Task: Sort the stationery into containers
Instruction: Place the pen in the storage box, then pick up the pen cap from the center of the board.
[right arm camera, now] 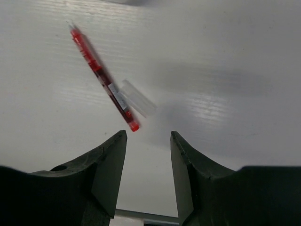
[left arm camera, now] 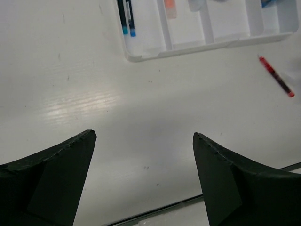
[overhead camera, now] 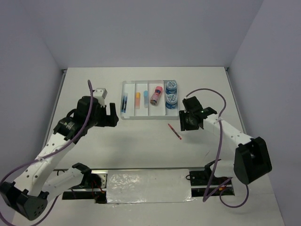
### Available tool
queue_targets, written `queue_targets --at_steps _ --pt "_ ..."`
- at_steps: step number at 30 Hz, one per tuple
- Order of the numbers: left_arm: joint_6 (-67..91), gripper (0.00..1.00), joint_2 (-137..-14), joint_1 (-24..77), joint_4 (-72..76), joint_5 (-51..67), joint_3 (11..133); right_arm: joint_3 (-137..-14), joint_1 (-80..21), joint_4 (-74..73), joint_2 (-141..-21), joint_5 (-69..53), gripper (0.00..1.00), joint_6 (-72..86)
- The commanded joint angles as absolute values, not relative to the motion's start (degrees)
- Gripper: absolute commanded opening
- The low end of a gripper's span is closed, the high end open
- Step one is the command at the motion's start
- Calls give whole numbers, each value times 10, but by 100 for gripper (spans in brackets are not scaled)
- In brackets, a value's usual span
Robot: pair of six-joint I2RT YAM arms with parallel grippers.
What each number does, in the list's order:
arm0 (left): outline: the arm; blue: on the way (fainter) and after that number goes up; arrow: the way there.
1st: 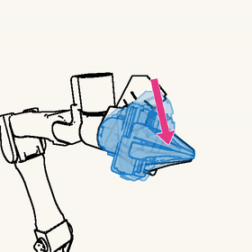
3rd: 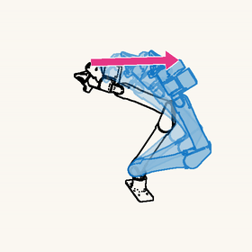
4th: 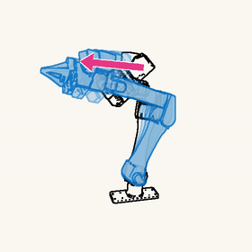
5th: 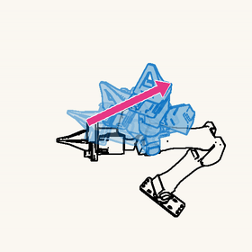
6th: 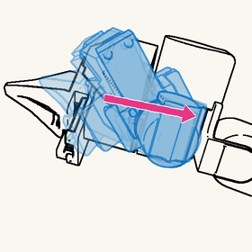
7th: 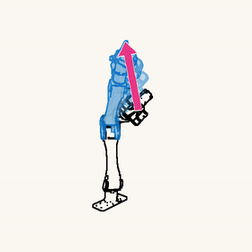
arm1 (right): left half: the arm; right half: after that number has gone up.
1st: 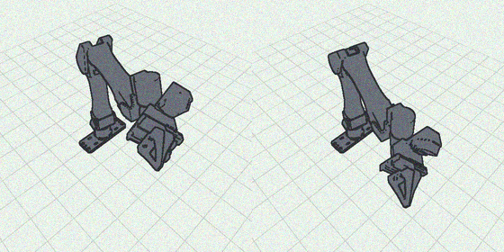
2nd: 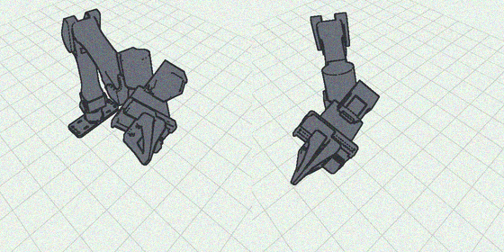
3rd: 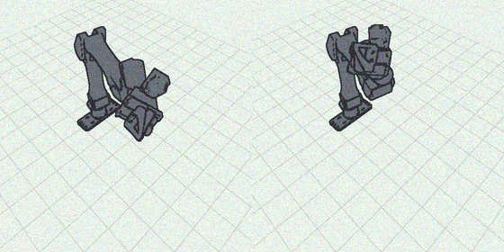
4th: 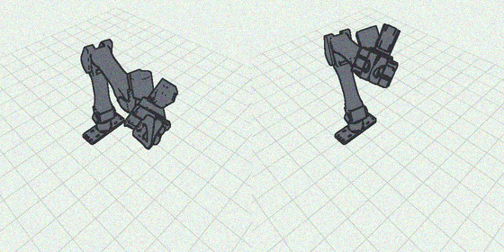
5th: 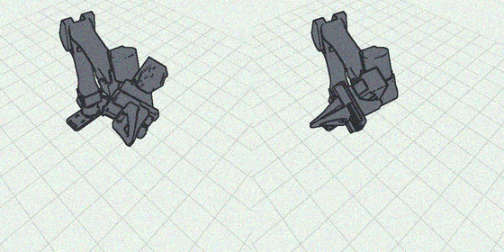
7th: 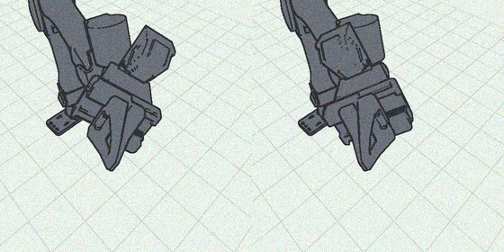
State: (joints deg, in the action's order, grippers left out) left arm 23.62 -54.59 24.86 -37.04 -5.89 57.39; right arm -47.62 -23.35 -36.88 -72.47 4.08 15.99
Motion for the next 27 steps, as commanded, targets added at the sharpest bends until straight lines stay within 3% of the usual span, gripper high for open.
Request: queue_targets --at_steps 1,9,27 --pt "200 97 -508 249 -358 -58 531 -501 -237 -386 -774 60 50 138" --pt "199 98 -531 249 -346 -31 520 -540 -250 -363 -852 54 42 101" --pt "198 99 -528 250 -341 -20 514 -557 -262 -356 -924 47 42 90"
